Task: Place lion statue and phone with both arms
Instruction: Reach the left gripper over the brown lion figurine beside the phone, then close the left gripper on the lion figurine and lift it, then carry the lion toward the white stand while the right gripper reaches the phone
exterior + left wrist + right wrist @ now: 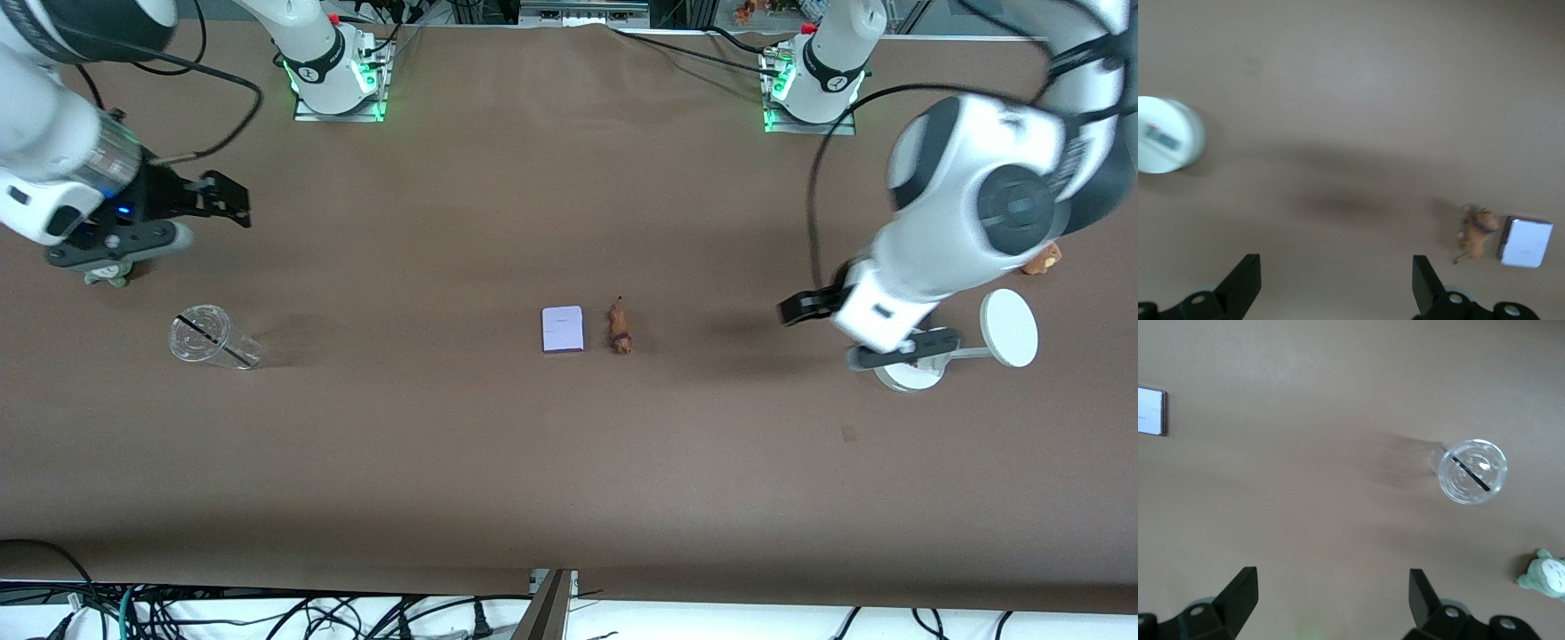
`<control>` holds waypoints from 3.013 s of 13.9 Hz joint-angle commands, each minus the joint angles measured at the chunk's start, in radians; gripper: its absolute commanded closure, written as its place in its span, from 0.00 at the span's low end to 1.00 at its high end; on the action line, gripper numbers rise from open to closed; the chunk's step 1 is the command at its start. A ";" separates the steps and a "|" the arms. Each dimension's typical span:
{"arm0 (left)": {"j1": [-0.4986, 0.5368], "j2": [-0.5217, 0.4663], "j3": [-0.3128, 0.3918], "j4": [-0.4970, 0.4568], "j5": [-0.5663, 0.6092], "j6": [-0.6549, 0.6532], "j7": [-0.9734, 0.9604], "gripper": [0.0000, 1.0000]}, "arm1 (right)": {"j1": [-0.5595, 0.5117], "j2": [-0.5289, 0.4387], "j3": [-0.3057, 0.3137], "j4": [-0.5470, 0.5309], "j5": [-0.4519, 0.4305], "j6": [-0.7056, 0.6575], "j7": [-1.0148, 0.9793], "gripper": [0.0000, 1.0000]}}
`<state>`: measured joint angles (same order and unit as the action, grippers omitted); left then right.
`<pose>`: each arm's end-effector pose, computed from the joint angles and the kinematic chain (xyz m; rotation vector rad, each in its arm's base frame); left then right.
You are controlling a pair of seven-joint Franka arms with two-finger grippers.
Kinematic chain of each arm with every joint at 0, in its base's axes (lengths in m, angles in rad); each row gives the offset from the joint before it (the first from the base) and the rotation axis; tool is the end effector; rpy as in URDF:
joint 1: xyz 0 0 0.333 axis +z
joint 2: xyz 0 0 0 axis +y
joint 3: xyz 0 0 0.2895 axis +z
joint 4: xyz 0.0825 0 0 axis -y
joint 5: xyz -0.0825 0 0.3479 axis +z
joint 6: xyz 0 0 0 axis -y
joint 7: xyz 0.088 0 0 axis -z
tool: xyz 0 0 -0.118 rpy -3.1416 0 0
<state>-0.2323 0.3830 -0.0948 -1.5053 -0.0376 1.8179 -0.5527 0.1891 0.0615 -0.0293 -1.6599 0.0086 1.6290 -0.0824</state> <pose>0.5886 -0.1958 0.4177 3.0800 0.3740 -0.1440 0.5262 0.0862 0.5207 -3.1123 -0.3773 0.1452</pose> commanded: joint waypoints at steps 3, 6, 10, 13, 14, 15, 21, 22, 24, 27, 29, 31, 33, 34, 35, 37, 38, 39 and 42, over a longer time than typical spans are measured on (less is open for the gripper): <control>-0.145 0.141 0.017 0.028 -0.012 0.225 -0.177 0.00 | -0.002 -0.005 -0.004 0.014 0.001 0.000 0.007 0.00; -0.194 0.204 0.017 0.013 0.001 0.309 -0.191 0.00 | -0.002 0.000 -0.004 0.014 -0.006 0.005 0.006 0.00; -0.245 0.263 0.017 -0.030 0.002 0.411 -0.205 0.00 | -0.002 0.000 -0.004 0.014 -0.009 0.005 0.004 0.00; -0.283 0.267 0.017 -0.082 0.004 0.452 -0.230 0.00 | -0.002 0.000 -0.004 0.014 -0.009 0.003 0.004 0.00; -0.297 0.269 0.017 -0.090 0.005 0.455 -0.242 0.00 | -0.003 0.000 -0.004 0.014 -0.009 0.003 0.004 0.00; -0.314 0.277 0.017 -0.095 0.007 0.457 -0.250 0.00 | -0.004 0.000 -0.006 0.014 -0.009 0.003 0.004 0.00; -0.358 0.333 0.015 -0.102 0.149 0.518 -0.360 0.00 | -0.004 0.000 -0.006 0.014 -0.009 0.003 0.001 0.00; -0.358 0.338 0.015 -0.099 0.156 0.520 -0.360 0.00 | -0.004 0.000 -0.006 0.014 -0.009 0.005 0.001 0.00; -0.357 0.340 0.015 -0.095 0.156 0.520 -0.360 0.00 | -0.004 0.000 -0.006 0.014 -0.009 0.003 0.001 0.00; -0.358 0.353 0.015 -0.093 0.156 0.520 -0.360 0.19 | -0.004 0.000 -0.006 0.014 -0.009 0.003 0.000 0.00; -0.358 0.355 0.015 -0.090 0.154 0.520 -0.360 0.40 | -0.005 0.000 -0.006 0.014 -0.009 0.003 -0.002 0.00; -0.357 0.355 0.015 -0.090 0.154 0.520 -0.362 0.59 | -0.005 0.000 -0.008 0.014 -0.009 0.003 -0.004 0.00; -0.357 0.355 0.015 -0.089 0.154 0.520 -0.362 0.80 | -0.005 0.000 -0.008 0.014 -0.010 0.003 -0.002 0.00; -0.357 0.353 0.015 -0.089 0.156 0.520 -0.360 0.91 | -0.005 0.000 -0.006 0.014 -0.010 0.003 0.000 0.00; -0.355 0.353 0.015 -0.089 0.156 0.520 -0.359 1.00 | -0.005 0.000 -0.008 0.014 -0.009 0.003 -0.002 0.00; -0.340 0.338 0.015 -0.087 0.156 0.517 -0.340 1.00 | -0.005 0.000 -0.008 0.014 -0.010 0.003 0.001 0.00; -0.317 0.317 0.015 -0.090 0.156 0.509 -0.313 1.00 | -0.004 0.000 -0.008 0.014 -0.009 0.003 0.004 0.00; -0.286 0.286 0.015 -0.104 0.154 0.503 -0.252 1.00 | -0.002 0.000 -0.006 0.014 -0.009 0.003 0.004 0.00; -0.187 0.220 0.015 -0.156 0.139 0.462 -0.052 1.00 | 0.009 0.000 -0.004 0.014 -0.001 0.003 0.015 0.00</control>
<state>-0.4851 0.6749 -0.0691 -1.5952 0.0895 2.3033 -0.7150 0.1871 0.0648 -0.0360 -1.6551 0.0086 1.6367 -0.0822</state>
